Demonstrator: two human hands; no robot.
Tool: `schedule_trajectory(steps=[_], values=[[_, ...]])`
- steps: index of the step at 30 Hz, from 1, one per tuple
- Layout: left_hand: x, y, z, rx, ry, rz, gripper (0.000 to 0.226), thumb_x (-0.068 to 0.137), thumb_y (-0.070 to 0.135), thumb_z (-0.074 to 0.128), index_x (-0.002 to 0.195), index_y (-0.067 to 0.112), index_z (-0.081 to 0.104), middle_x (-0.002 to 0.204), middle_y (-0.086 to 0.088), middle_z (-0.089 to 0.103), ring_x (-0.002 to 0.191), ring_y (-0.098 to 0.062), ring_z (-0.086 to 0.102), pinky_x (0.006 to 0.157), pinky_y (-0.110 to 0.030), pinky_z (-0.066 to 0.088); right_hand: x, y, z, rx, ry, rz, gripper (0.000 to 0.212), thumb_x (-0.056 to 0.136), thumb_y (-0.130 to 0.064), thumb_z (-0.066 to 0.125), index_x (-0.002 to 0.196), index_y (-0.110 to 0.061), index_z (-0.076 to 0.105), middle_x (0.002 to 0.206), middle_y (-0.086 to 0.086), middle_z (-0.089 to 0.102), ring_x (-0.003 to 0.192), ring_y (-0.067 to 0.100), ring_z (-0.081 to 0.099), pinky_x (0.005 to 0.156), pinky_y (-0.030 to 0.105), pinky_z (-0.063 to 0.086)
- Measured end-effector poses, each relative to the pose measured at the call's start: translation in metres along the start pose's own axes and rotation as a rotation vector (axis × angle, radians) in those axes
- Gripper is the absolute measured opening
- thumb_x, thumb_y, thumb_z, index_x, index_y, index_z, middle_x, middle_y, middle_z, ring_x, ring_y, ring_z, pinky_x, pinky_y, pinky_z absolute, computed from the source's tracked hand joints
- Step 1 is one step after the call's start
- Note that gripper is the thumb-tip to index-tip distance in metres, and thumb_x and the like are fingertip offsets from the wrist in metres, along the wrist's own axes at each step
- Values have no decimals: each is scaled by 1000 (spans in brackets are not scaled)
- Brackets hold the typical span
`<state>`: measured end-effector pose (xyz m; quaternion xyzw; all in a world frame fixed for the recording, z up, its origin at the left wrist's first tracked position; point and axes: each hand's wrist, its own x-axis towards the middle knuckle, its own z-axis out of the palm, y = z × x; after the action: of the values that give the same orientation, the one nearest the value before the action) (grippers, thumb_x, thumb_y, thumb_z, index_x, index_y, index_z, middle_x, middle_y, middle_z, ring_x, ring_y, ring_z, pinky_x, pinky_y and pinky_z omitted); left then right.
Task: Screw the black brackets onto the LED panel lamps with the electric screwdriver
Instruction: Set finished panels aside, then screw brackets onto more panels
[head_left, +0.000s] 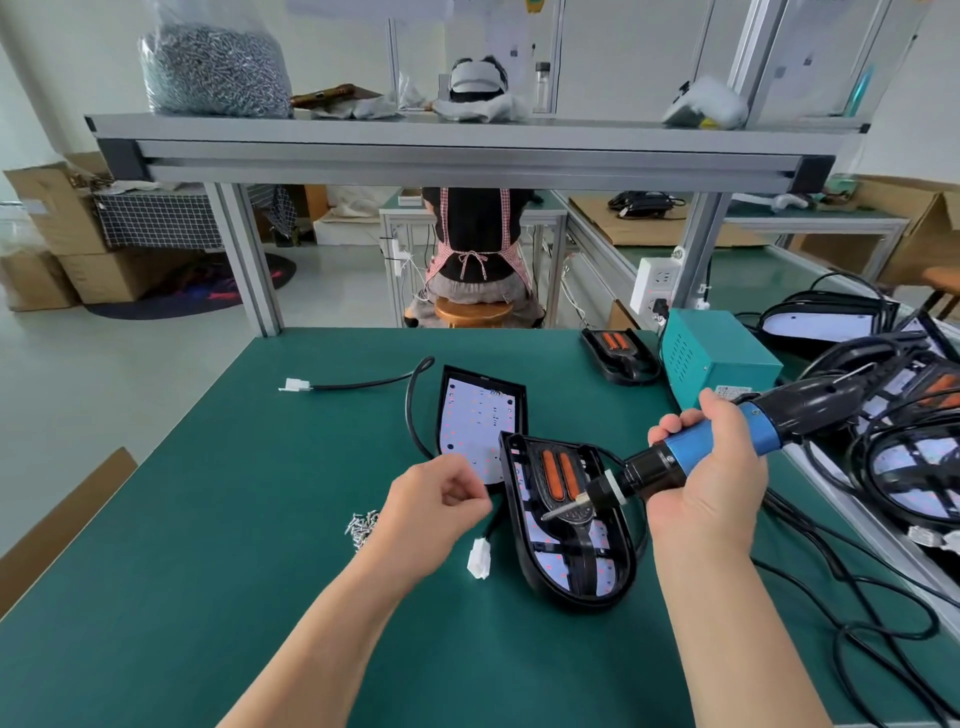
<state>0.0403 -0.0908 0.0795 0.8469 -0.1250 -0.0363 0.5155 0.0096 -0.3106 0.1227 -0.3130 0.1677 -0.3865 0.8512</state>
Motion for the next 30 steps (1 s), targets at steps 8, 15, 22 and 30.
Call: schedule_trajectory(steps=[8,15,22,30], values=[[-9,16,26,-516,-101,-102,27,81,-3,77,100,14,70,80,-5,74,76,-16,64,75,-18,50,-5,1,12,49,41,56,22,90,-12,68,101,-9,49,66,-2,53,53,13,56,55,25,50],[-11,16,25,-553,-99,-99,26,82,-2,77,101,14,71,81,-5,73,78,-15,65,87,-28,47,-2,-3,9,55,55,50,24,90,-14,69,107,-10,52,66,-3,55,56,13,57,56,25,51],[-11,18,27,-544,-90,-98,27,82,-3,77,100,15,72,81,-3,73,78,-13,66,86,-26,48,-5,0,10,61,44,55,23,89,-13,70,106,-12,55,67,-3,56,57,14,58,59,26,53],[-23,18,41,-349,118,89,32,81,-8,74,89,23,71,80,1,72,77,-19,65,78,-21,53,-8,3,9,42,81,21,17,89,-12,69,101,-14,56,61,-4,56,57,14,59,58,26,53]])
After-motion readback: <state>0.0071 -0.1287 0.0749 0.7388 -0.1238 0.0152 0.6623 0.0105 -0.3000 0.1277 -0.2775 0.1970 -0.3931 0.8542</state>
